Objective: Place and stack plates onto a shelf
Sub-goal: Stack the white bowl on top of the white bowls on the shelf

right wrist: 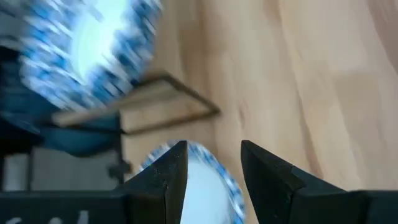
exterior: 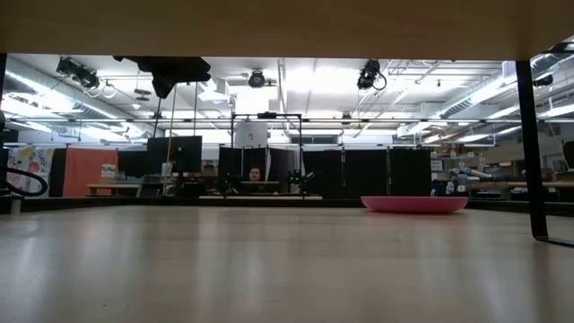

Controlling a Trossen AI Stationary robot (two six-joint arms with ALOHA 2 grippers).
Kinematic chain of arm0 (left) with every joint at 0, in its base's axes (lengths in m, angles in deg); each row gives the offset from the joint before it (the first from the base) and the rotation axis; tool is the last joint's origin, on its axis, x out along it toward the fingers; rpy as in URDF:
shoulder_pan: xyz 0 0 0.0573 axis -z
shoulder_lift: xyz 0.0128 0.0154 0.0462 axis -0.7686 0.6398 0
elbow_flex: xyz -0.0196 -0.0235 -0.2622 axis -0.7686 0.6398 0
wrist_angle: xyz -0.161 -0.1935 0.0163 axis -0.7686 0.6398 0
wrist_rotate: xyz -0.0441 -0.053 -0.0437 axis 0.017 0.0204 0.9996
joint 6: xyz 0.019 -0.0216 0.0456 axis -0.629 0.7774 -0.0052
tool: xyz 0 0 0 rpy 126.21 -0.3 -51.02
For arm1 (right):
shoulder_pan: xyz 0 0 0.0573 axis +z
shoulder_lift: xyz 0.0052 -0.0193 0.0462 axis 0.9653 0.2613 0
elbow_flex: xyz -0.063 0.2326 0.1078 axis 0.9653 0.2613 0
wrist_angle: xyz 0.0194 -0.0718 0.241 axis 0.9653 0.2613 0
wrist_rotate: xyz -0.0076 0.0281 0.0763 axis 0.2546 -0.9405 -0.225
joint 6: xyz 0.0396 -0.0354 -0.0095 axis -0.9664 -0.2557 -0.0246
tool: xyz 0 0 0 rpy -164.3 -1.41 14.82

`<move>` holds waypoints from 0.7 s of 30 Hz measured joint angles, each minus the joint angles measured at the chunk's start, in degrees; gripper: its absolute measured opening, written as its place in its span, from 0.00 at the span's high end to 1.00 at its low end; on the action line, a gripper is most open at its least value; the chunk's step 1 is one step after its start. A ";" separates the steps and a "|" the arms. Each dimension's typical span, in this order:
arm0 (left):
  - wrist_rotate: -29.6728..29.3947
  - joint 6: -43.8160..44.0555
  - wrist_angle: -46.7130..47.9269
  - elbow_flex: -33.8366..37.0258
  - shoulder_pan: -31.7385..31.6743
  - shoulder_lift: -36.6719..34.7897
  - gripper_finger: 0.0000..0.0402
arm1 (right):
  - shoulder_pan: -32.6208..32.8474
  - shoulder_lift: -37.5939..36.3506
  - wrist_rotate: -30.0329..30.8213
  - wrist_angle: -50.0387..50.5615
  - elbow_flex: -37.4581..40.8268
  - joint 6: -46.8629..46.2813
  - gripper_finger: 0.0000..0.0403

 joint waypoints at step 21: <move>0.00 0.35 -0.07 0.00 0.00 -0.02 0.73 | 15.76 11.02 10.94 6.23 1.09 -0.51 0.61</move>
